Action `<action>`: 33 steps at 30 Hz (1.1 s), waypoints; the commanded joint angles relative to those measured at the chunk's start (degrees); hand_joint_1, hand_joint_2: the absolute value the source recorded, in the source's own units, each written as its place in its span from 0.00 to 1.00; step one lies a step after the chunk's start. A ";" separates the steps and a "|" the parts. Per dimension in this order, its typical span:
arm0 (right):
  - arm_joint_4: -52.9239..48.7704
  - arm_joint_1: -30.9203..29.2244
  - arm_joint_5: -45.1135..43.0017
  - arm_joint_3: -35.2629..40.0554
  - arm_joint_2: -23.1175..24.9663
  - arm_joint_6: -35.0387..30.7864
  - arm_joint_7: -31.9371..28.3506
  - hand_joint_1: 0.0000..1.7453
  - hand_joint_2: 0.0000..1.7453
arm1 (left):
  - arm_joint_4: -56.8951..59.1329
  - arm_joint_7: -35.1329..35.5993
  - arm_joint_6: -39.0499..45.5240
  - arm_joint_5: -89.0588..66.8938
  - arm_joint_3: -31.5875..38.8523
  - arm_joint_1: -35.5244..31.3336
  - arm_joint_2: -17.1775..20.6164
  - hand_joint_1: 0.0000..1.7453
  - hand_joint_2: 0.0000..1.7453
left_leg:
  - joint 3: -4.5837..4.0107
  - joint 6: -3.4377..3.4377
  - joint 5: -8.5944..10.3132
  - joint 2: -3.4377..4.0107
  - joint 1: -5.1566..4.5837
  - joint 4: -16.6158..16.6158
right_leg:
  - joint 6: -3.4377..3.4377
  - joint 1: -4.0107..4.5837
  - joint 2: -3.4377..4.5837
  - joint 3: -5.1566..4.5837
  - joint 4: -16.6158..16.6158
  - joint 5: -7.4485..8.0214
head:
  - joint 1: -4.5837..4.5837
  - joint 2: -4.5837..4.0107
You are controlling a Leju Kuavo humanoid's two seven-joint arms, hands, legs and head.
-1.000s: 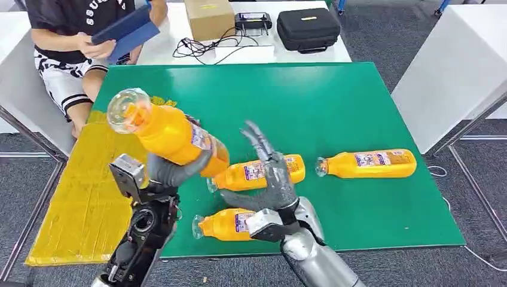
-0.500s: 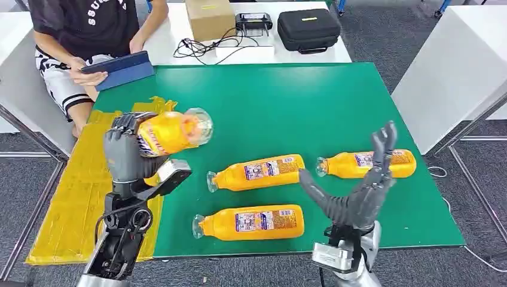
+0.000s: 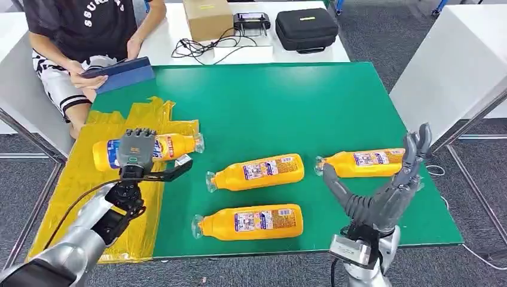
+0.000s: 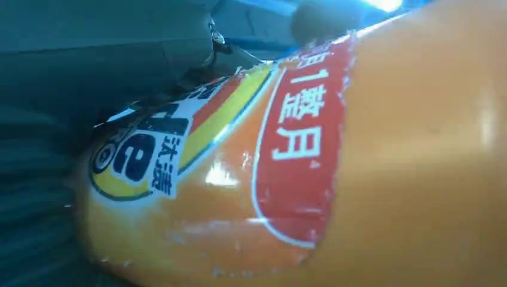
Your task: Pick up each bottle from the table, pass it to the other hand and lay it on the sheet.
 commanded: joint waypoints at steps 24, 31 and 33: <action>5.90 -2.57 23.38 -8.09 -0.58 -0.13 15.26 0.00 1.00 | -10.46 -29.47 13.67 24.61 31.46 8.67 -12.13 0.00 1.00 | 0.30 -0.20 -0.14 -0.12 0.07 -0.01 | -0.03 0.07 -0.17 0.39 -0.14 -0.16 | -0.02 0.00; 6.43 -2.60 30.79 -8.93 -1.90 -0.13 19.28 0.00 1.00 | -17.24 -35.12 9.08 32.03 30.17 11.86 -13.54 0.00 1.00 | 0.13 -0.13 -0.11 -0.06 0.05 -0.01 | -0.03 0.06 -0.05 0.18 -0.12 -0.07 | 0.00 0.00; 6.36 -2.60 30.97 -8.78 -1.82 -0.13 19.44 0.00 1.00 | -17.12 -35.07 8.90 32.12 30.21 11.77 -13.29 0.00 1.00 | 0.19 -0.16 -0.15 -0.04 0.06 0.01 | -0.04 0.07 -0.03 0.25 -0.11 -0.10 | -0.02 0.00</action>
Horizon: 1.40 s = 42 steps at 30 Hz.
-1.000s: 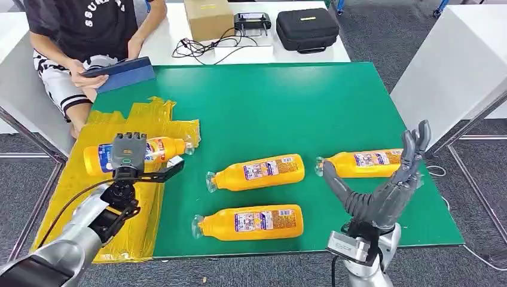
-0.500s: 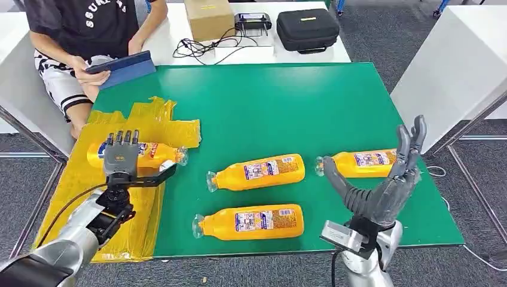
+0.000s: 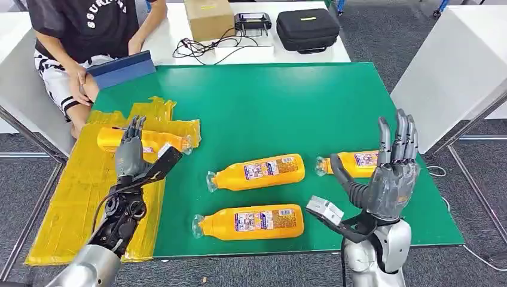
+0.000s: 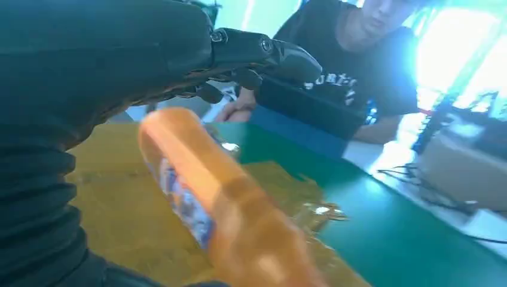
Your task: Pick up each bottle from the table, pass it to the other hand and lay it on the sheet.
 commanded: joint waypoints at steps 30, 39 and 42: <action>30.48 -15.54 10.80 -1.97 -26.83 37.38 10.26 0.00 1.00 | -19.80 -19.81 -41.17 45.60 2.29 8.49 -5.02 0.00 1.00 | 0.55 -0.25 -0.28 0.22 0.05 0.07 | 0.07 0.09 -0.05 0.68 -0.16 -0.14 | 0.00 0.00; 49.92 -28.64 8.29 1.91 -26.05 41.08 4.66 0.00 1.00 | -15.27 -21.28 -41.66 47.80 2.19 5.80 -4.56 0.00 1.00 | 0.21 -0.09 -0.06 0.23 -0.01 0.01 | 0.06 0.02 0.04 0.28 -0.09 0.05 | 0.00 0.00; 59.47 -35.02 8.32 5.32 -25.10 40.87 4.51 0.00 1.00 | -17.25 -22.99 -42.74 51.43 3.80 7.23 -4.48 0.00 1.00 | 0.27 -0.12 -0.10 0.55 -0.02 0.02 | 0.07 0.02 0.33 0.28 -0.07 0.11 | -0.04 -0.02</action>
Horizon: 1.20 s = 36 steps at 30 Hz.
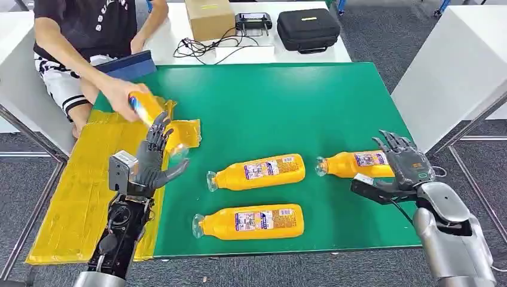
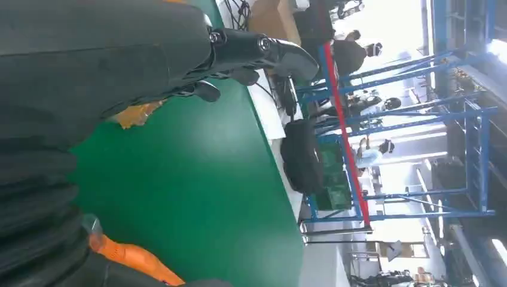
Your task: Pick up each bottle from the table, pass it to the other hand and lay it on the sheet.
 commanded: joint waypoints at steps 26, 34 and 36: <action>42.12 -21.59 -3.43 6.72 -2.59 4.30 -0.93 0.00 1.00 | -14.38 -2.27 -5.60 12.27 -1.48 4.17 0.16 0.00 1.00 | 0.12 -0.09 0.00 -0.07 0.03 0.01 | -0.02 0.03 -0.14 0.14 -0.02 -0.06 | 0.02 0.00; 41.20 -16.96 -2.27 4.36 -4.50 2.85 3.90 0.00 1.00 | -12.21 -1.58 -5.49 11.45 -1.72 3.34 -0.40 0.00 1.00 | 0.39 -0.18 -0.09 -0.10 0.09 -0.02 | -0.04 0.10 -0.23 0.46 -0.14 -0.14 | 0.02 0.00; 41.29 -16.50 -1.22 4.18 -4.57 2.28 5.49 0.00 1.00 | -11.40 -1.53 -5.45 11.21 -1.90 2.76 -0.47 0.00 1.00 | 0.43 -0.21 -0.08 -0.15 0.09 -0.03 | -0.04 0.10 -0.30 0.51 -0.15 -0.15 | 0.02 0.00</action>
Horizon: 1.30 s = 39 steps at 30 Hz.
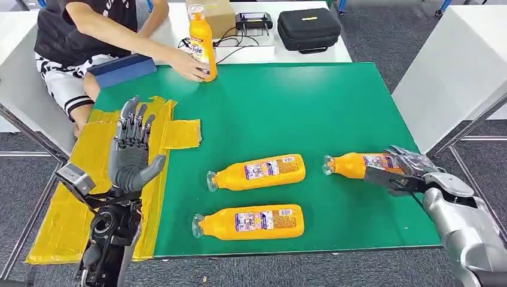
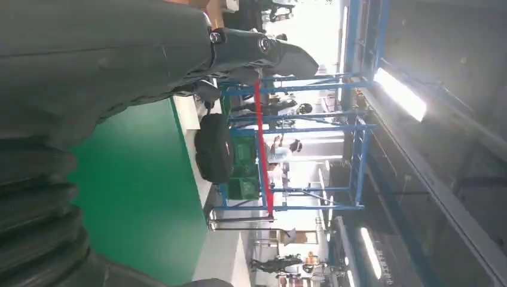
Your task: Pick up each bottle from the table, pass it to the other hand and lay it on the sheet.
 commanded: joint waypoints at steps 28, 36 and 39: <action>2.68 5.49 4.55 -5.46 1.16 -4.39 4.12 1.00 1.00 | 5.82 0.97 1.13 -2.59 -2.31 -3.94 -0.17 0.00 1.00 | 0.24 -0.12 -0.04 0.09 0.06 -0.04 | -0.04 0.07 -0.03 0.26 -0.09 -0.02 | 0.02 0.02; -17.75 12.27 0.20 -13.72 11.14 -19.20 -0.35 1.00 1.00 | 1.01 0.89 2.44 -2.60 -0.95 0.54 0.41 0.00 1.00 | 0.54 -0.25 -0.18 0.57 0.10 -0.12 | -0.10 0.11 0.40 0.48 -0.18 -0.02 | 0.02 0.00; -37.92 19.30 -15.21 -16.34 19.61 -20.10 -5.58 1.00 1.00 | -0.25 1.90 2.81 -3.84 -2.24 1.64 0.44 0.00 1.00 | 0.38 -0.26 -0.21 0.77 0.06 -0.06 | -0.12 0.10 0.59 0.29 -0.02 -0.01 | 0.02 0.02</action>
